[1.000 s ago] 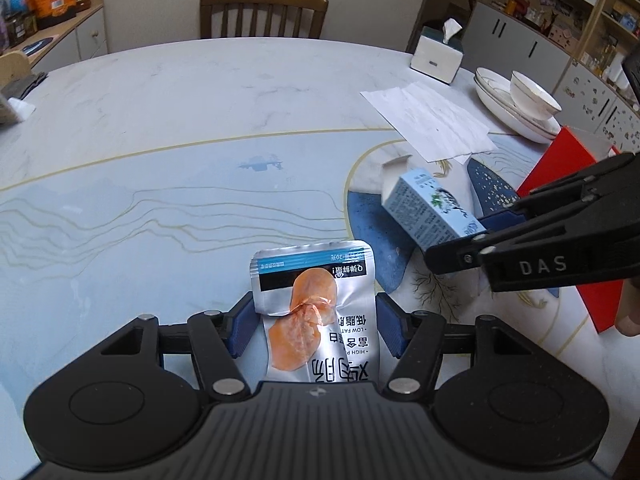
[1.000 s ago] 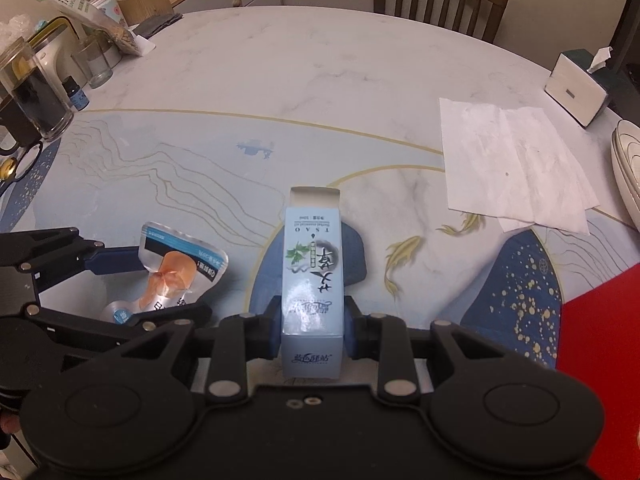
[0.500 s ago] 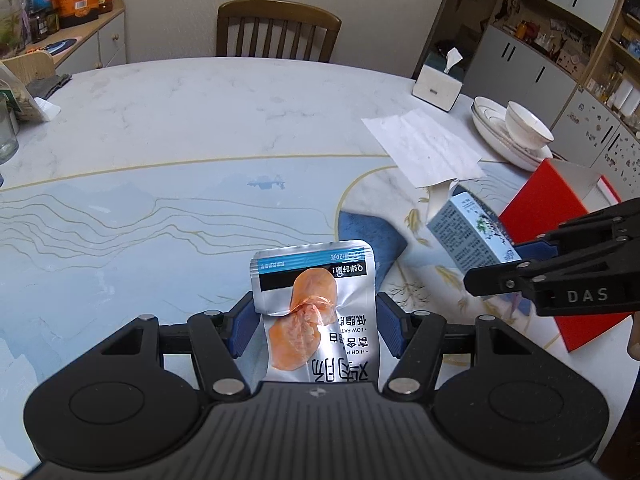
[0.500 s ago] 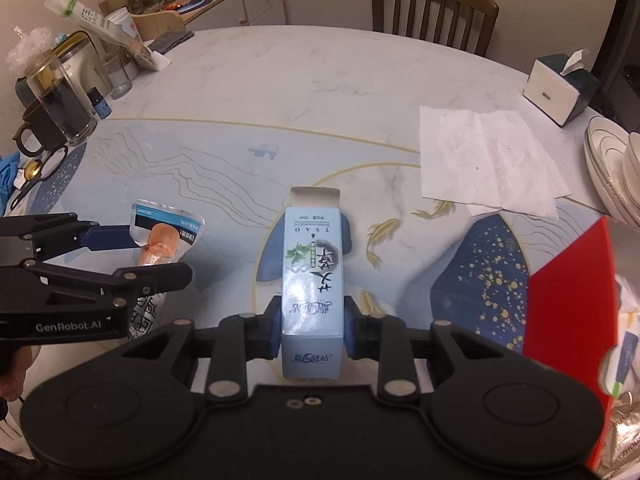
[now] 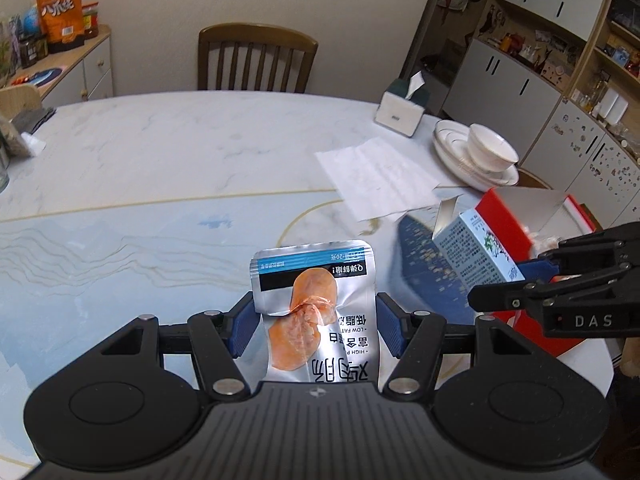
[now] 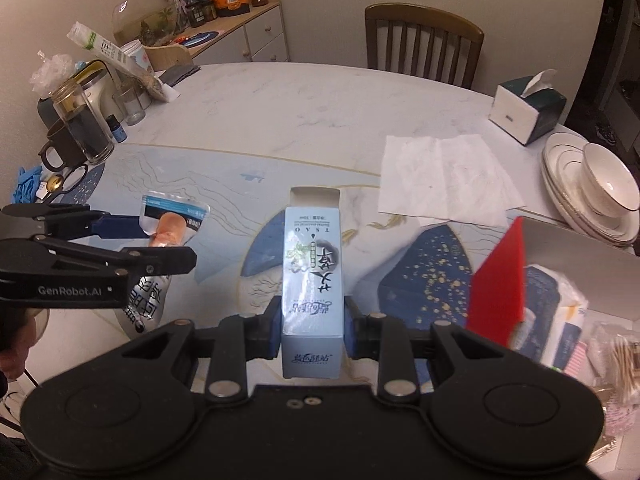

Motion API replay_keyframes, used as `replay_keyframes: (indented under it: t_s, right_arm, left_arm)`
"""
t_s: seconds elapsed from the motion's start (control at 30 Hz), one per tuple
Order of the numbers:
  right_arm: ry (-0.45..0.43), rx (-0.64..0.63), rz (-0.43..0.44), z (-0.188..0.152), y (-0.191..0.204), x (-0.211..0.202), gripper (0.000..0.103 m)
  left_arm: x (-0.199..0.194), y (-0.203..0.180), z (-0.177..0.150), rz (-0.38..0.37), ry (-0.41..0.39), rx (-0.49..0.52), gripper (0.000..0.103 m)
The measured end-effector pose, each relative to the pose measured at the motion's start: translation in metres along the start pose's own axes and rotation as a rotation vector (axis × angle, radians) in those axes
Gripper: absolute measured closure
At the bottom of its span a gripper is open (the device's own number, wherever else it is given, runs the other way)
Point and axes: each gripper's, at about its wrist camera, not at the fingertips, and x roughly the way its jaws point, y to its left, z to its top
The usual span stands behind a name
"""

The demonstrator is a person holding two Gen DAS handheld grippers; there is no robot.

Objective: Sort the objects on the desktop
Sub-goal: 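Lift and carry the snack pouch and toothpaste box over the red box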

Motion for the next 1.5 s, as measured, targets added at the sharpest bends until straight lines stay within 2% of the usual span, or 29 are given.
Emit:
replay_keyframes:
  t_s: [0.27, 0.9, 1.3, 1.5]
  right_arm:
    - [-0.044, 0.03, -0.02, -0.014, -0.041, -0.029, 0.075]
    - [-0.099, 0.148, -0.105, -0.066, -0.157, -0.079, 0.075]
    - [-0.093, 0.223, -0.171, -0.101, -0.216, -0.094, 0.075]
    - [-0.074, 0.229, -0.19, -0.11, -0.234, -0.091, 0.075]
  left_arm:
    - [0.003, -0.05, 0.013, -0.021, -0.024, 0.045, 0.041]
    - [0.039, -0.174, 0.035, -0.079, -0.036, 0.174, 0.041]
    - [0.069, -0.255, 0.04, -0.157, -0.019, 0.286, 0.041]
    - [0.094, -0.283, 0.041, -0.164, 0.01, 0.325, 0.041]
